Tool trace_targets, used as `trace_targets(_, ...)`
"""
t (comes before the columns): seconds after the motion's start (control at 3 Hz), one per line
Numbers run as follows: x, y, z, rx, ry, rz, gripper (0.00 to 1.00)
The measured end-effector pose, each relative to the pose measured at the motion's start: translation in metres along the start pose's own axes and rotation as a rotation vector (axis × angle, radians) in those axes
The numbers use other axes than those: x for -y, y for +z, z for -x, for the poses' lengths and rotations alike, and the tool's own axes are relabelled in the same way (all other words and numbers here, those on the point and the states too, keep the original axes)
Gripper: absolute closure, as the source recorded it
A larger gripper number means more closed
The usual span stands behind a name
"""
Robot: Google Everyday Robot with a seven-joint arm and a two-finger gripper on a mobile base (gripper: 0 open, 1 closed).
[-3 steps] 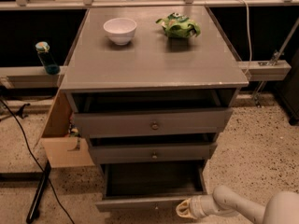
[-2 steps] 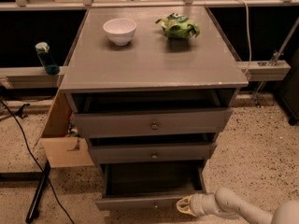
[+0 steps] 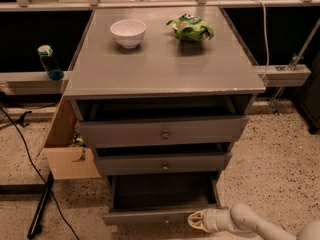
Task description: Close bottom drawer
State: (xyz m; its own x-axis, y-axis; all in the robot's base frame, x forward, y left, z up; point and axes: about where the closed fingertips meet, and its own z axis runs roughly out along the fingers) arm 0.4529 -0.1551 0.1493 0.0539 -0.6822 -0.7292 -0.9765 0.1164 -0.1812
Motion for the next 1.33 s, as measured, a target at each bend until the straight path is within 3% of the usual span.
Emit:
trace_targets(0.33, 0.006, -0.001, 0.009, 0.031, -0.036, -0.068, 1.0)
trace_targets(0.67, 0.014, 0.001, 0.016, 0.048, -0.06, -0.103, 1.0)
trace_targets(1.33, 0.039, 0.013, 0.016, 0.062, -0.078, -0.132, 1.0)
